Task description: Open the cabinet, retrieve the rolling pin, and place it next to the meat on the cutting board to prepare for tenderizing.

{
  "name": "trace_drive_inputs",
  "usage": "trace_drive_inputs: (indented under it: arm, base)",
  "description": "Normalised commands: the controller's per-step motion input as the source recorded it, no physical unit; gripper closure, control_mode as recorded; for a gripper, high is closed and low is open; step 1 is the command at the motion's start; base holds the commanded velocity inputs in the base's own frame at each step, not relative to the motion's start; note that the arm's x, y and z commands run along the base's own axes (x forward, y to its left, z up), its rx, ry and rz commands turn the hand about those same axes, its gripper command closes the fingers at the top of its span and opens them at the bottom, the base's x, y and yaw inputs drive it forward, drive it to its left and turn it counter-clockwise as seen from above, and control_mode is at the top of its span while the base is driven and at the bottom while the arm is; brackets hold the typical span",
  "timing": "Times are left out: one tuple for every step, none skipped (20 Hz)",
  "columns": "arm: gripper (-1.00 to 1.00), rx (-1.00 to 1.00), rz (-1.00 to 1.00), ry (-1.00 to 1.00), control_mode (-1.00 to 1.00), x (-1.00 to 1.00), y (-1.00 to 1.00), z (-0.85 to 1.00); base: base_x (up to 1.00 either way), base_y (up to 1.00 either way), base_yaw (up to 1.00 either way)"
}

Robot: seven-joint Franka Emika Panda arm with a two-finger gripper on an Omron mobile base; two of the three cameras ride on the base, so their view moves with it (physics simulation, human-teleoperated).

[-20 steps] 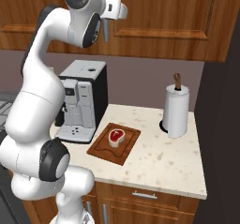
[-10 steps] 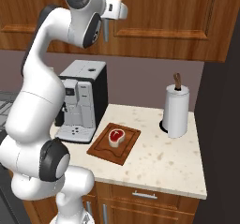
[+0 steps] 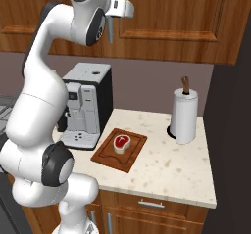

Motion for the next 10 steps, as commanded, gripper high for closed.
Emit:
trace_drive_inputs:
  arm:
    - [1.00,0.00,0.00,0.09,-1.00,0.35,0.13,-0.01]
    - [1.00,-0.01,0.00,0.02,-1.00,0.28,0.16,0.00]
    - [1.00,0.00,0.00,0.00,-1.00,0.26,0.08,-0.04]
    - [1.00,0.00,0.00,0.00,-1.00,0.13,0.00,0.00]
    - [1.00,0.00,0.00,0.00,-1.00,0.14,0.00,0.00]
    - [1.00,0.00,0.00,0.01,-1.00,0.22,0.01,0.00]
    - [1.00,0.00,0.00,0.04,-1.00,0.26,0.00,0.00]
    - [1.00,0.00,0.00,0.06,-1.00,0.28,0.00,0.00]
    - [1.00,0.00,0.00,0.06,-1.00,0.28,0.00,0.00]
    - [1.00,0.00,0.00,0.05,-1.00,0.26,0.00,0.00]
  base:
    - [0.00,0.00,0.00]
    - [0.00,0.00,0.00]
    - [0.00,0.00,0.00]
    - [0.00,0.00,0.00]
    - [0.00,0.00,0.00]
    - [0.00,0.00,0.00]
    - [0.00,0.00,0.00]
    - [0.00,0.00,0.00]
    - [0.00,0.00,0.00]
    - [0.00,0.00,0.00]
